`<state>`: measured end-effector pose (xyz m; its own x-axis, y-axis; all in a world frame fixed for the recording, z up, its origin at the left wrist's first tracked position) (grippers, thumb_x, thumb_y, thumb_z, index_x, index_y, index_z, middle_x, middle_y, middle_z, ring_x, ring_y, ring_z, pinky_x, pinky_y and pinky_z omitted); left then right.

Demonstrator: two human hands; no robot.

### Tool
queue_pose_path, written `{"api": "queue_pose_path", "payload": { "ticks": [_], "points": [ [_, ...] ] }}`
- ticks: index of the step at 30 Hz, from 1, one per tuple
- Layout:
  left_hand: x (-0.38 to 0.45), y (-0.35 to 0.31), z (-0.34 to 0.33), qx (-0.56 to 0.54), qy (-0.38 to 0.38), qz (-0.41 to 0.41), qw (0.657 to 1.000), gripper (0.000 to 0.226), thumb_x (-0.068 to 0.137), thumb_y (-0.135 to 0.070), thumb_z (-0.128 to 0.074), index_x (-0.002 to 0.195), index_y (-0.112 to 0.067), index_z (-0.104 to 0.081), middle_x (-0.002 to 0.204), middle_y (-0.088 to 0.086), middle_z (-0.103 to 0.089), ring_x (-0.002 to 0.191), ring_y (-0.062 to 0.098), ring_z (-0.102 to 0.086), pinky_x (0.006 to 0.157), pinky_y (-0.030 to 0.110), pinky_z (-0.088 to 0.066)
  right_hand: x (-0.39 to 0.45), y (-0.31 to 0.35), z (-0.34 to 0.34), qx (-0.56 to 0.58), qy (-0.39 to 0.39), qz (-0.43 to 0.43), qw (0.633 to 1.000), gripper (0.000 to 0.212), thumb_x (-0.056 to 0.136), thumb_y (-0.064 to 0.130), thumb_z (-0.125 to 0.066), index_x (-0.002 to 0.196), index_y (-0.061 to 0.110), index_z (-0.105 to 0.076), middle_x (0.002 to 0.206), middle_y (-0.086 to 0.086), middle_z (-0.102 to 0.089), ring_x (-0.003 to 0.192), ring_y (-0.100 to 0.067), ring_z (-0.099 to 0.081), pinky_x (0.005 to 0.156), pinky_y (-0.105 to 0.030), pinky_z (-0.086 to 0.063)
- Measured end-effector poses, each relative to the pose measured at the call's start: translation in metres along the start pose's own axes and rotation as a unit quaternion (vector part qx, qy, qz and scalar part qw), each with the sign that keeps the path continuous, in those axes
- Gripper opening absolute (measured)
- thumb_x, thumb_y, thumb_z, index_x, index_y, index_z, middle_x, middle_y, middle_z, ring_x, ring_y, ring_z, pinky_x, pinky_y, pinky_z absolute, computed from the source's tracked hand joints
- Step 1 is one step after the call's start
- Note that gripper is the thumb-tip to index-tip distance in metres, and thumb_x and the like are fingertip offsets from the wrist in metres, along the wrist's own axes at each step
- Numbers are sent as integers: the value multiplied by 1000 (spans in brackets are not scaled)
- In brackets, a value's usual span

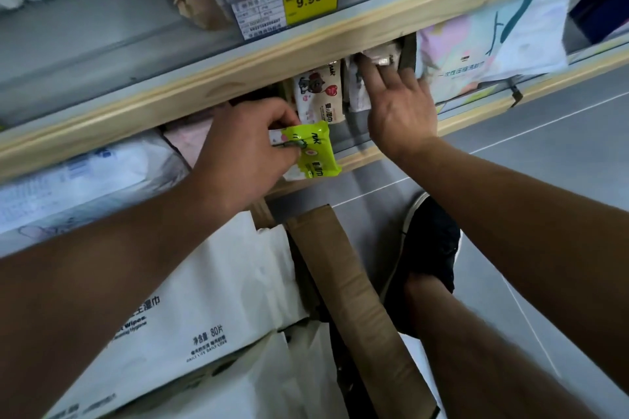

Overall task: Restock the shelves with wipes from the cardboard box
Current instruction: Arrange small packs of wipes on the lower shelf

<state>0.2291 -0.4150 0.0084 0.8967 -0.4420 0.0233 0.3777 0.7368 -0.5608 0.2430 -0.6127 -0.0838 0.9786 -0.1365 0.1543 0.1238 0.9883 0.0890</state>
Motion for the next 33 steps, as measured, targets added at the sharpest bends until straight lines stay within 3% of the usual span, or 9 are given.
{"api": "queue_pose_path", "payload": {
  "ticks": [4, 13, 17, 23, 26, 29, 33],
  "points": [
    [0, 1, -2, -2, 2, 3, 1000, 20, 71, -10, -73, 85, -23, -66, 71, -21, -55, 66, -13, -52, 60, 1, -33, -7, -9, -16, 46, 58, -25, 997, 77, 80, 19, -55, 150, 22, -22, 148, -9, -35, 128, -36, -39, 107, -45, -34],
    [1, 5, -4, 7, 3, 19, 1000, 19, 72, -11, -74, 86, -21, -66, 76, -15, -58, 67, -3, -53, 59, 3, -33, -11, -8, -18, 55, 83, -30, 995, 71, 85, 34, -52, 149, 18, -26, 153, -9, -25, 132, -37, -33, 109, -45, -32],
    [1, 2, -2, 10, -11, 25, 1000, 19, 72, -10, -73, 88, -19, -68, 78, -10, -61, 73, 8, -56, 63, 19, -37, -15, -14, -13, 72, 81, -41, 993, 71, 84, 33, -54, 147, 16, -29, 154, -8, -26, 136, -35, -30, 109, -45, -34],
    [6, -8, -5, 10, -49, 34, 998, 20, 74, -11, -70, 93, -18, -68, 89, -4, -68, 81, 18, -65, 74, 28, -49, -21, -15, -3, 96, 75, -40, 992, 71, 83, 32, -54, 147, 15, -29, 153, -7, -27, 134, -35, -32, 107, -44, -36],
    [10, -14, -12, 50, -95, 39, 993, 21, 76, -12, -68, 97, -16, -67, 95, 2, -70, 91, 22, -63, 79, 29, -46, -30, -15, 1, 96, 71, -33, 992, 70, 84, 31, -56, 146, 13, -30, 153, -10, -27, 135, -36, -31, 110, -44, -34],
    [15, -18, -28, 67, -128, 41, 989, 20, 77, -14, -66, 97, -17, -64, 93, 5, -70, 90, 29, -63, 91, 44, -46, -42, -17, 2, 89, 79, -27, 993, 75, 82, 29, -59, 148, 13, -27, 153, -10, -25, 140, -34, -25, 115, -43, -27],
    [25, -17, -51, 92, -141, 68, 983, 24, 83, -12, -64, 108, -15, -64, 108, 8, -68, 103, 28, -61, 84, 33, -42, -49, -20, 0, 81, 75, -25, 994, 76, 83, 29, -58, 150, 15, -24, 154, -9, -25, 143, -32, -18, 118, -41, -22]
  ]
}}
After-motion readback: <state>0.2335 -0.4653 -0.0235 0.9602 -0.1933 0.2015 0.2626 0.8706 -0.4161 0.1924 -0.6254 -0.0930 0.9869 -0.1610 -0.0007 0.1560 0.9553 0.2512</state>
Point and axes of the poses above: each hand's wrist, its own x-axis towards the middle knuckle, its own z-axis out of the back of the hand, y = z × x, the point moved 6 cm from there along x, towards the middle knuckle
